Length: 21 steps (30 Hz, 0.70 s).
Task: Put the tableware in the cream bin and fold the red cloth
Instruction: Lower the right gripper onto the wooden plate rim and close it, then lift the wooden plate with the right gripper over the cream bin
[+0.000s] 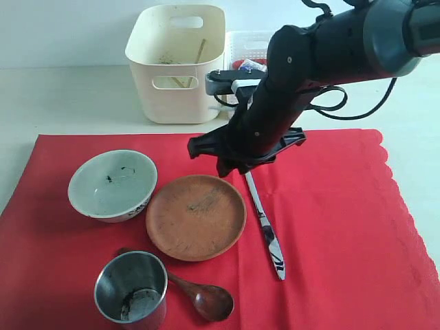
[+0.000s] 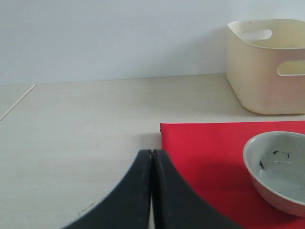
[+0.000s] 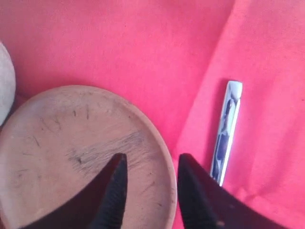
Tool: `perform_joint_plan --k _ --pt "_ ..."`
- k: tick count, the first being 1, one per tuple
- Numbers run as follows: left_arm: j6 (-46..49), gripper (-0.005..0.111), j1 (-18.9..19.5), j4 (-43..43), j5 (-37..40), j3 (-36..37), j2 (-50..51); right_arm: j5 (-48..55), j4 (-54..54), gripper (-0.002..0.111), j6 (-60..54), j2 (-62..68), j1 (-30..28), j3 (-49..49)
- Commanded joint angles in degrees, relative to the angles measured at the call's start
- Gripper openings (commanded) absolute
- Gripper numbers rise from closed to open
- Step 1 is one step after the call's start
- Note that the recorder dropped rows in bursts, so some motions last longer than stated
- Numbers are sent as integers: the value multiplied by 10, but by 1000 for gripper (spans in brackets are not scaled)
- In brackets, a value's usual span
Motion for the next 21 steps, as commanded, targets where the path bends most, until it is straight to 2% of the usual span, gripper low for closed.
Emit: perform_joint_plan --k 1,9,11,14,16,21 --pt "0 3 2 -5 -1 0 -3 -12 5 37 -3 8 1 2" --pt "0 3 2 -5 -1 0 -3 -11 13 36 -23 69 1 2" --pt "0 3 2 -5 -1 0 -3 -11 15 29 -35 72 1 2" --pt "0 3 2 -5 -1 0 -3 -10 15 9 -34 72 1 2" --pt "0 3 2 -5 -1 0 -3 -6 18 0 -34 72 1 2" --pt "0 3 2 -5 -1 0 -3 7 24 0 -33 72 1 2"
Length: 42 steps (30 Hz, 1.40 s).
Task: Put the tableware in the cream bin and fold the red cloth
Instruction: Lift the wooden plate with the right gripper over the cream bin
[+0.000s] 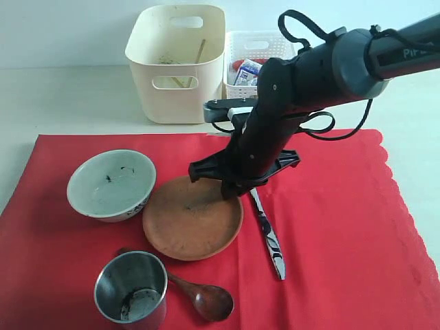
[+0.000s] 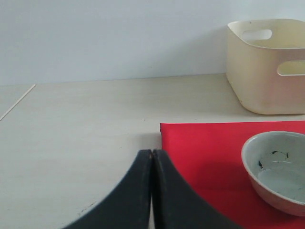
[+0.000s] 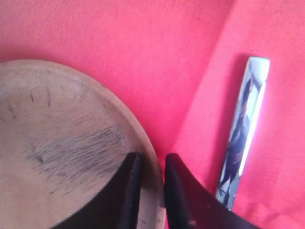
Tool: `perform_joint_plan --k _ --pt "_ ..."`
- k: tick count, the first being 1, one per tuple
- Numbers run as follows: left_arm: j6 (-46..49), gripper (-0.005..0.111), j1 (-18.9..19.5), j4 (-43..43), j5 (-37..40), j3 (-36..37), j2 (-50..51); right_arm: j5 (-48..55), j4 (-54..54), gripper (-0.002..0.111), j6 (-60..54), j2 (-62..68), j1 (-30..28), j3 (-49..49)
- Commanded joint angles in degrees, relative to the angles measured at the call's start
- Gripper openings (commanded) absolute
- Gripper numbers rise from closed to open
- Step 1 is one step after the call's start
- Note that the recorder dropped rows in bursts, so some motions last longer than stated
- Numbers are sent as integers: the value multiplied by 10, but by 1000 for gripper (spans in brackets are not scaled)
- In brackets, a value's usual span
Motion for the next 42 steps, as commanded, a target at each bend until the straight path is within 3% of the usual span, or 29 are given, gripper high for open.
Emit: perform_joint_plan --k 1,23,28,36,42 --pt "0 3 2 -5 -1 0 -3 19 4 0 -4 3 1 2" --pt "0 3 2 -5 -1 0 -3 28 -48 0 -4 -161 1 2" --pt "0 3 2 -5 -1 0 -3 -11 -83 0 2 -187 -16 0" --pt "0 3 2 -5 -1 0 -3 -24 -66 0 -22 -194 -59 -92" --pt "0 3 2 -5 -1 0 -3 -109 -71 0 -45 -178 -59 -139"
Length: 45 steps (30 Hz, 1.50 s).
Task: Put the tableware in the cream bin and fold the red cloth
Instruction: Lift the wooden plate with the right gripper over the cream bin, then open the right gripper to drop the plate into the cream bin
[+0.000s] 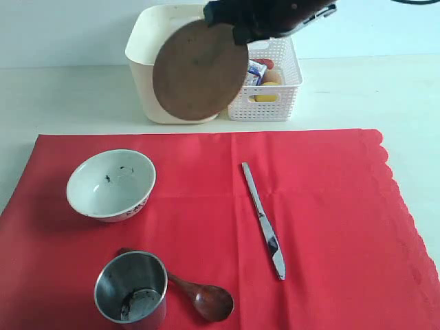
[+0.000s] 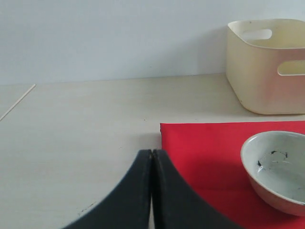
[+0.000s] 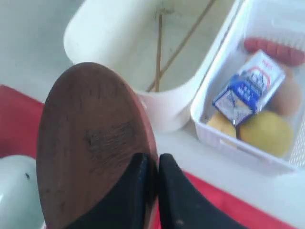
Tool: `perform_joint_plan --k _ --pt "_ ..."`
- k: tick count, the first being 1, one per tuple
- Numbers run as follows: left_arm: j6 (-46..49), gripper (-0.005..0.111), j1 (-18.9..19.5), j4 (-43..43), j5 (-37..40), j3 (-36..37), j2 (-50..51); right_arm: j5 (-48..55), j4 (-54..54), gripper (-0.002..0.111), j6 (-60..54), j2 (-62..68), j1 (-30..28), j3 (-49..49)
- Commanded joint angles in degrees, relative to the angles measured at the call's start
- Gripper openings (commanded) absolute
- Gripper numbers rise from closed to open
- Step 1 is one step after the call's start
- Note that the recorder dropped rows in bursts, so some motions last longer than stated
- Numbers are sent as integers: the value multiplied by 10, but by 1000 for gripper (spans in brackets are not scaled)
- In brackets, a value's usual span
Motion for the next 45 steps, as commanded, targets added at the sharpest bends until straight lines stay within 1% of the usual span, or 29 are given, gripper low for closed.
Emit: perform_joint_plan --k 1,8,12,15,21,27,29,33,41,43,45 --pt "0 3 2 -5 -1 0 -3 -89 -1 0 -11 16 -3 -39" --pt "0 3 2 -5 -1 0 -3 -157 6 0 -11 96 -7 -113" --pt "0 3 2 -5 -1 0 -3 -205 47 0 11 144 -20 -153" --pt "0 3 2 -5 -1 0 -3 -222 74 0 21 175 -31 -176" --pt "0 3 2 -5 -1 0 -3 -252 89 0 20 214 -33 -192" --pt "0 3 2 -5 -1 0 -3 -240 89 1 20 220 -33 -192" --pt "0 3 2 -5 -1 0 -3 -240 89 5 19 220 -33 -192" --pt "0 3 2 -5 -1 0 -3 -232 89 19 17 220 -33 -192" --pt "0 3 2 -5 -1 0 -3 -173 78 54 14 214 -33 -192" --pt "0 3 2 -5 -1 0 -3 -134 51 57 2 200 -36 -192" --pt "0 3 2 -5 -1 0 -3 -96 16 57 1 186 -37 -192"
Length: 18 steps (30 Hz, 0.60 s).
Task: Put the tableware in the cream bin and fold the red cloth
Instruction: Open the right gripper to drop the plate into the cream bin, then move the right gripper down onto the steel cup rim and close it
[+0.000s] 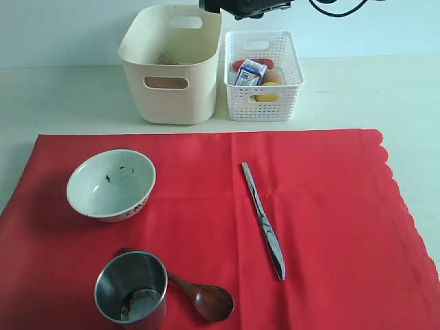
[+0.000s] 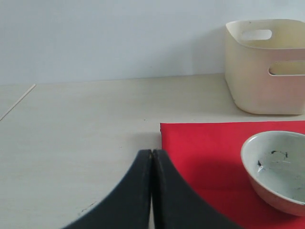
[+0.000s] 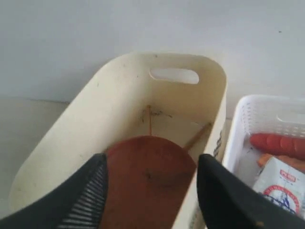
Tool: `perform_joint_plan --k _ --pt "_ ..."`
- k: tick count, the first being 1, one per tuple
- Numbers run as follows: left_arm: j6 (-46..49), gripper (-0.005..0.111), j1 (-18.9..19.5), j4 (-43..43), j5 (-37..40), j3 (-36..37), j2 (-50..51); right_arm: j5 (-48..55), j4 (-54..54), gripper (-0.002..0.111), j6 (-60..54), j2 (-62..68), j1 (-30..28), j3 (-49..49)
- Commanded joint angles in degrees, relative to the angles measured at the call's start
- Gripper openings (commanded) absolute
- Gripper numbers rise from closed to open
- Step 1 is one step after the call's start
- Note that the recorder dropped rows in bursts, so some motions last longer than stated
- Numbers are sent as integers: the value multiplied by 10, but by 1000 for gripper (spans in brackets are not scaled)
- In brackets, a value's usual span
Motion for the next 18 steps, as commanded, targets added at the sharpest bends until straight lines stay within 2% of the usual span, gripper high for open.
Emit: perform_joint_plan --k 1,7,13,18 --pt "0 3 2 -5 -1 0 -3 82 -85 57 -10 -43 -4 -4" --pt "0 3 2 -5 -1 0 -3 208 -172 49 -11 -99 -4 -4" --pt "0 3 2 -5 -1 0 -3 335 -185 20 -11 -143 -4 -4" --pt "0 3 2 -5 -1 0 -3 408 -185 1 -12 -164 -3 -2"
